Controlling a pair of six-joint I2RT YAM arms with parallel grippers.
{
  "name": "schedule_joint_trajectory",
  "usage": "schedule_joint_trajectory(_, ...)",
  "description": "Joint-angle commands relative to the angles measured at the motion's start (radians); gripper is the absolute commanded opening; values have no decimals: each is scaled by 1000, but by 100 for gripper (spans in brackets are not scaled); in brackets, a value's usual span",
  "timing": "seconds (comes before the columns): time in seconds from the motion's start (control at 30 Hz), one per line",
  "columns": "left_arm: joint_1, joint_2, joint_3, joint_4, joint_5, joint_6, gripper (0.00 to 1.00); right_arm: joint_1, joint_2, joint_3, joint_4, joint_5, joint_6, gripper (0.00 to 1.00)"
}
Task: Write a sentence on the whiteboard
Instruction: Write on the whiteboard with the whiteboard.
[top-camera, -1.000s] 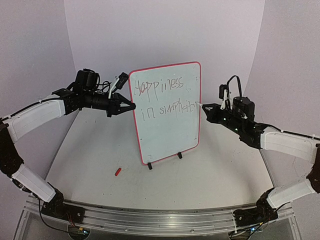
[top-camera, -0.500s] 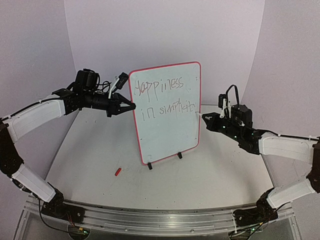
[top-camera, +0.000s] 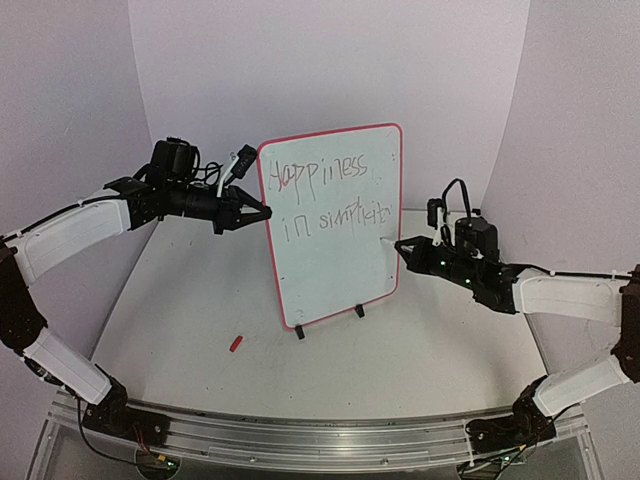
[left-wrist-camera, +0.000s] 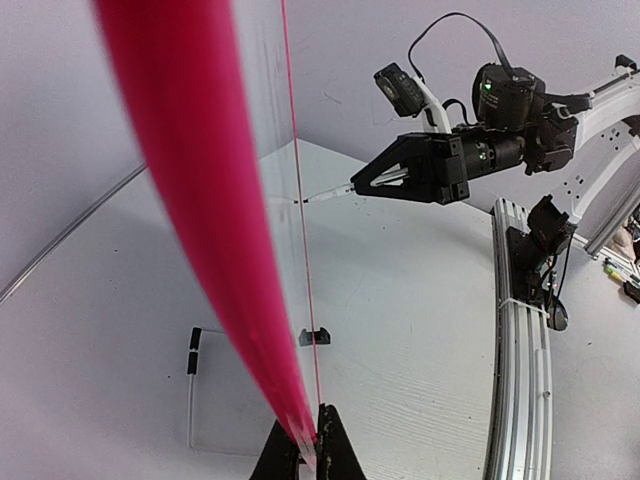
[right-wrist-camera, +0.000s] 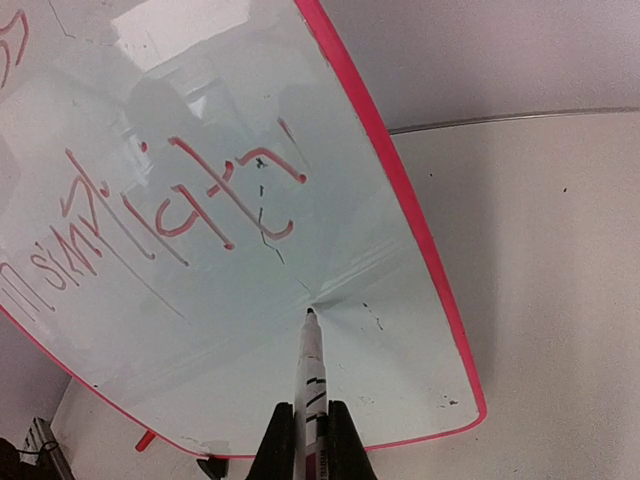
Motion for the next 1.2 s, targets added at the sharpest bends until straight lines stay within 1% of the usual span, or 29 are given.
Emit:
schedule_joint_trajectory(0.0,-22,31,-26,-198,-35,58,0,6,-11,22,19,13,-11,0)
schedule_joint_trajectory(0.83,-23,26,-27,-199,-42,60,0,7,-23,115,-20,141,-79,0)
schedule_joint_trajectory(1.17,-23,23,-27,-200,-42,60,0,6,-34,158,-43,143,-111,0)
